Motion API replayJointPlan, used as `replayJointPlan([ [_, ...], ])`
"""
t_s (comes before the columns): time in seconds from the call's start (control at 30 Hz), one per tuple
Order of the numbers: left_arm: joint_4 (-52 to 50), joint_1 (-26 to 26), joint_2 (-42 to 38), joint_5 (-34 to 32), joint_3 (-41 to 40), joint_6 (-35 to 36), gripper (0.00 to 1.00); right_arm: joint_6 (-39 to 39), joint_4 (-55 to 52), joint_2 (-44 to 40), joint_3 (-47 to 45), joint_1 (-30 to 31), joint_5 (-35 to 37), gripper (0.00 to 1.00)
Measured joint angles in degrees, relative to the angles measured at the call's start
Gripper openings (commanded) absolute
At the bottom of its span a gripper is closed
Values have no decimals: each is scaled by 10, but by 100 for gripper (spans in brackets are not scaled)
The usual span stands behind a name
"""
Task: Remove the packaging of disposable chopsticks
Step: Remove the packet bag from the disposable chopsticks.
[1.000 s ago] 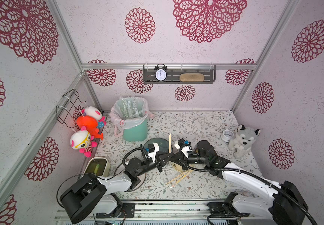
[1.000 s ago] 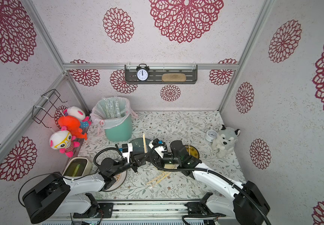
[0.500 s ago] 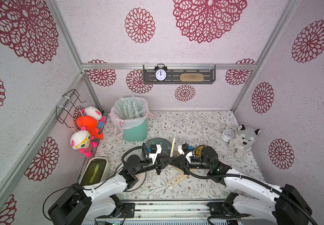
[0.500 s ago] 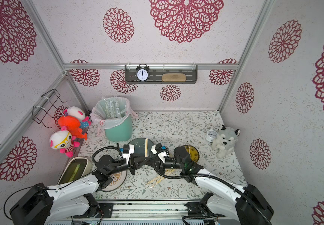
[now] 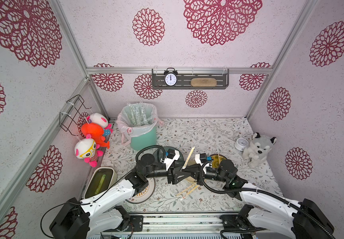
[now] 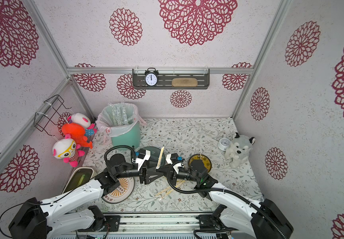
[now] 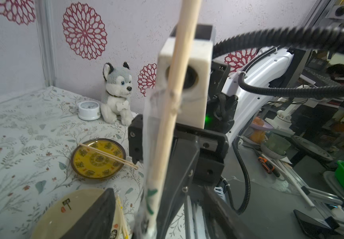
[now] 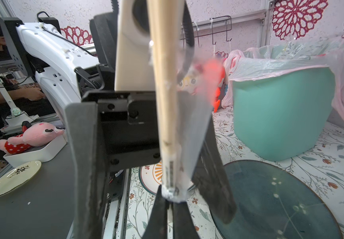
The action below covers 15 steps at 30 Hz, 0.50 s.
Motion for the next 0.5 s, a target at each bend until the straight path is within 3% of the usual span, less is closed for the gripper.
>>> replayJointPlan([
  [0.07, -24, 0, -13, -17, 22, 15, 68, 0, 3, 2, -1, 1, 2, 0],
  [0.2, -54, 0, -24, -41, 60, 36, 52, 0, 6, 3, -7, 3, 6, 0],
  [0.27, -63, 0, -21, -45, 71, 46, 35, 0, 7, 5, -10, 5, 6, 0],
  [0.37, -72, 0, -10, -46, 75, 56, 17, 0, 7, 9, -10, 5, 7, 0],
  [0.5, -78, 0, 0, -44, 73, 56, 14, 0, 7, 14, -11, 5, 10, 0],
])
